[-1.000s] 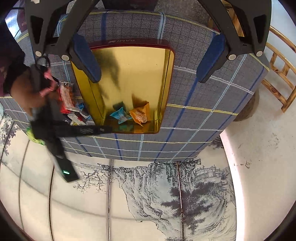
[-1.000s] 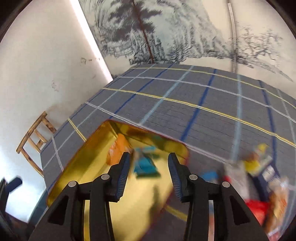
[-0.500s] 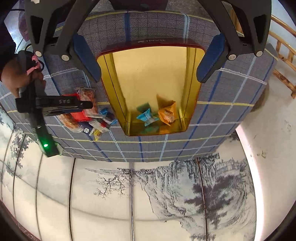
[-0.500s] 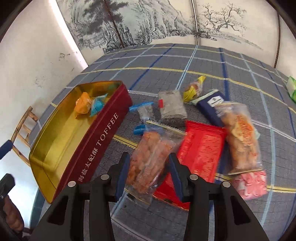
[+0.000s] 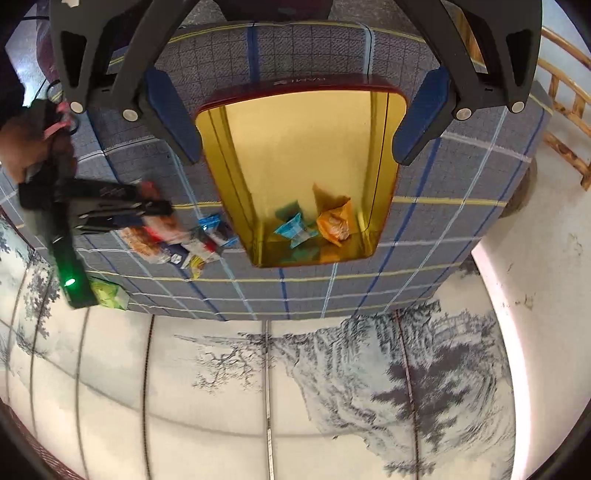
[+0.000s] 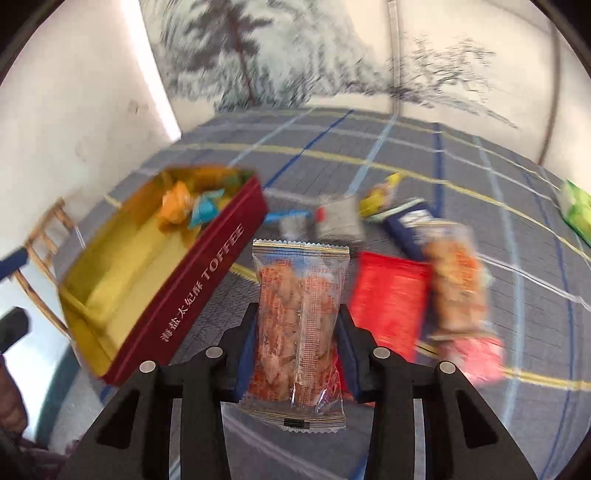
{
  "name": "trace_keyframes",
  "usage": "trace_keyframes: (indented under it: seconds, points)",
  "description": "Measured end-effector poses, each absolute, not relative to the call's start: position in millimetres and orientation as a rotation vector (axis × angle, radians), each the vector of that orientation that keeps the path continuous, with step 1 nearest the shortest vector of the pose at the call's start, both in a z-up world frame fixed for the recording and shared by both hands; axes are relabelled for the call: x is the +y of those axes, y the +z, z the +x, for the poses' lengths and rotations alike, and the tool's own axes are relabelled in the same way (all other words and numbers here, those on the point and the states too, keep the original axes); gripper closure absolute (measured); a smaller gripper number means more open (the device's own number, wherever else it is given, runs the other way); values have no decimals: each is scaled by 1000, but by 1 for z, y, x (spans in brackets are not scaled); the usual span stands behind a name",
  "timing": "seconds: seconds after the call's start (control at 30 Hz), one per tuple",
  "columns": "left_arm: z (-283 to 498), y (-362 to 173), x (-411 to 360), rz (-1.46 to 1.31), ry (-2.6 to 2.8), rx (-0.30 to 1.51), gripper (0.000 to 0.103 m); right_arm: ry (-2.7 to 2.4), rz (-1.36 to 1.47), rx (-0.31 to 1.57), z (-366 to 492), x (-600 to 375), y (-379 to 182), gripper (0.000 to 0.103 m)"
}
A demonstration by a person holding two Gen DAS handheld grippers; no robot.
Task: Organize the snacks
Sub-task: 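Grasp the clear bag of orange biscuits with the right gripper while the left gripper grasps the red packet, then carry the red packet with the left gripper into the gold tin and release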
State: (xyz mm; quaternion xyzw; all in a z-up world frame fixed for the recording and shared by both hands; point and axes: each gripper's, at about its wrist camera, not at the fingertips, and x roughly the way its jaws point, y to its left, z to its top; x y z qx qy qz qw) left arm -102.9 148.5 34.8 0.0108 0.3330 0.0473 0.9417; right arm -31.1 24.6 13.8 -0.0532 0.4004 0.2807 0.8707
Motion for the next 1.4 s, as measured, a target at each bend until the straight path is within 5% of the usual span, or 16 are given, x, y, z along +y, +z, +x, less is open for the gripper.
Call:
trace_keyframes:
  seconds: [0.3, 0.63, 0.83, 1.13, 1.4]
  points:
    - [-59, 52, 96, -82, -249, 778, 1, 207, -13, 817, -7, -147, 12, 63]
    - [45, 14, -5, 74, -341, 963, 3, 174, 87, 847, 10, -209, -28, 62]
    - [90, -21, -16, 128, -292, 1080, 34, 221, 127, 828, 13, -211, -31, 62]
    - [119, -45, -17, 88, -265, 1176, 37, 269, 130, 798, 5, -209, -29, 62]
    - [120, -57, -23, 87, -216, 1153, 62, 280, 154, 801, 3, -211, -30, 62]
